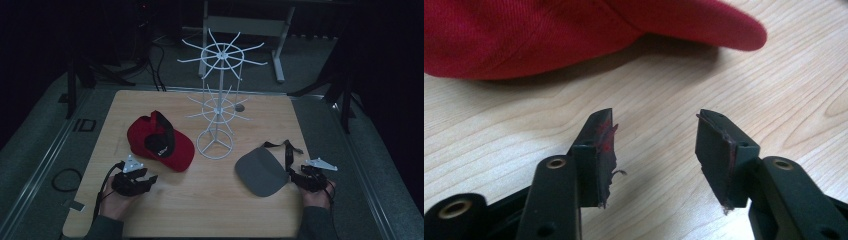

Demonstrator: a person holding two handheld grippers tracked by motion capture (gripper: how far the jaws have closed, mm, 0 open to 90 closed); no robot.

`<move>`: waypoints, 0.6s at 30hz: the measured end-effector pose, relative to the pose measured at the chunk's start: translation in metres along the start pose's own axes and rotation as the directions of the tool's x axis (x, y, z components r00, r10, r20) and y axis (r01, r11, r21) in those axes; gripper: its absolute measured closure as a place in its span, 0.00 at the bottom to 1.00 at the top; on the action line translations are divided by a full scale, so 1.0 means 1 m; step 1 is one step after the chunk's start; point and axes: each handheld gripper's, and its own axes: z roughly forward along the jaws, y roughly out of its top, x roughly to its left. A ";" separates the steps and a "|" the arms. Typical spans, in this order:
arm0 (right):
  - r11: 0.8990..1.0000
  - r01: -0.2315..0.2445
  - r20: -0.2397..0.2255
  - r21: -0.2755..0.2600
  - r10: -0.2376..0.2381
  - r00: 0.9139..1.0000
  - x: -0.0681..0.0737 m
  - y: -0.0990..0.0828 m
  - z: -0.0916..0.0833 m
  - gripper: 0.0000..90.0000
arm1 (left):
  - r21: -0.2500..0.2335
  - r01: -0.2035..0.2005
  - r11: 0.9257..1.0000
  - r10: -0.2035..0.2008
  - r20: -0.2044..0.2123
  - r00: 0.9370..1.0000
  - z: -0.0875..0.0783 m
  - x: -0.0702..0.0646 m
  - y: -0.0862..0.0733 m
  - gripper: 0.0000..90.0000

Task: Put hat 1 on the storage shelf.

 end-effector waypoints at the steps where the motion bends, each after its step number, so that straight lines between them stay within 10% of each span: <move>1: 1.000 -0.001 0.001 0.000 0.001 1.000 0.000 0.000 0.000 0.47 | -0.006 0.001 1.000 -0.001 0.009 1.000 0.000 -0.001 0.001 0.56; 18: 1.000 -0.004 0.003 0.003 0.004 1.000 0.000 0.000 0.000 0.44 | 0.027 0.010 1.000 -0.013 0.095 0.995 0.018 -0.025 0.025 0.43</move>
